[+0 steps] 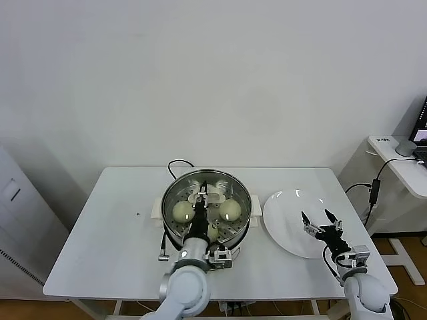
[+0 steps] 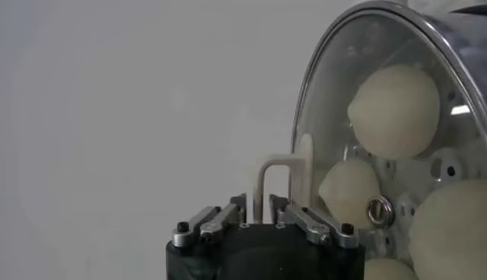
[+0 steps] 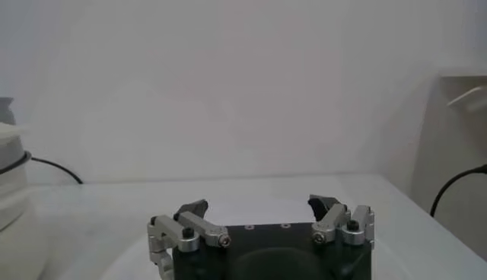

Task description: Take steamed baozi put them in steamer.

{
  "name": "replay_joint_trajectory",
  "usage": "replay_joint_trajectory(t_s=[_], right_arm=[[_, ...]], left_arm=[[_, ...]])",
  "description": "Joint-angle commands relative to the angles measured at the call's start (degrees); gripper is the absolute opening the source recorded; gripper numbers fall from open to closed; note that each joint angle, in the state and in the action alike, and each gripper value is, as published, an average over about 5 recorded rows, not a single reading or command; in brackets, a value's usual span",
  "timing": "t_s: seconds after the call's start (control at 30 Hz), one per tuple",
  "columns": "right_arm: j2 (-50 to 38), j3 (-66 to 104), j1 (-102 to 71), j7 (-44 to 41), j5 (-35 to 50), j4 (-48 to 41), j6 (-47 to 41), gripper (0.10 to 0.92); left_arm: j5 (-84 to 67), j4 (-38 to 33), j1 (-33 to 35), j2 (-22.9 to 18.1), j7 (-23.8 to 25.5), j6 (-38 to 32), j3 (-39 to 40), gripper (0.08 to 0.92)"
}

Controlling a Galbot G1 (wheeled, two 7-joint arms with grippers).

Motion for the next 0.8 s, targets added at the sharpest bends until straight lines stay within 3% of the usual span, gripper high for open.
replay_joint_trajectory(t_s=[0.03, 0.2, 0.33, 0.43, 0.63, 0.8], right_arm=[[-0.31, 0.10, 0.04, -0.05, 0.22, -0.06, -0.04, 0.823], [-0.41, -0.19, 0.48, -0.25, 0.54, 0.00, -0.20, 0.823], [-0.66, -0.56, 0.46, -1.31, 1.61, 0.54, -0.31, 0.823], [-0.81, -1.01, 0.22, -1.67, 3.32, 0.90, -0.68, 0.823], [-0.99, -1.86, -0.17, -0.17, 6.44, 2.40, -0.83, 0.823], [-1.29, -1.58, -0.84, 2.81, 5.14, 4.84, -0.12, 0.823]], left_arm=[[-25.03, -20.41, 7.26, 7.25, 6.38, -5.44, -5.28, 0.462], [-57.61, -22.06, 5.95, 9.41, 9.64, -15.57, -12.48, 0.636], [-87.56, -22.14, 4.10, 9.16, 5.76, -23.00, -18.35, 0.754], [-106.44, -22.49, 3.35, 8.15, 0.01, -24.97, -26.04, 0.808], [-119.88, -20.65, 6.95, 7.09, -12.72, -19.52, -41.92, 0.822], [-117.30, -11.59, 13.15, 9.46, -14.75, -19.15, -49.23, 0.823]])
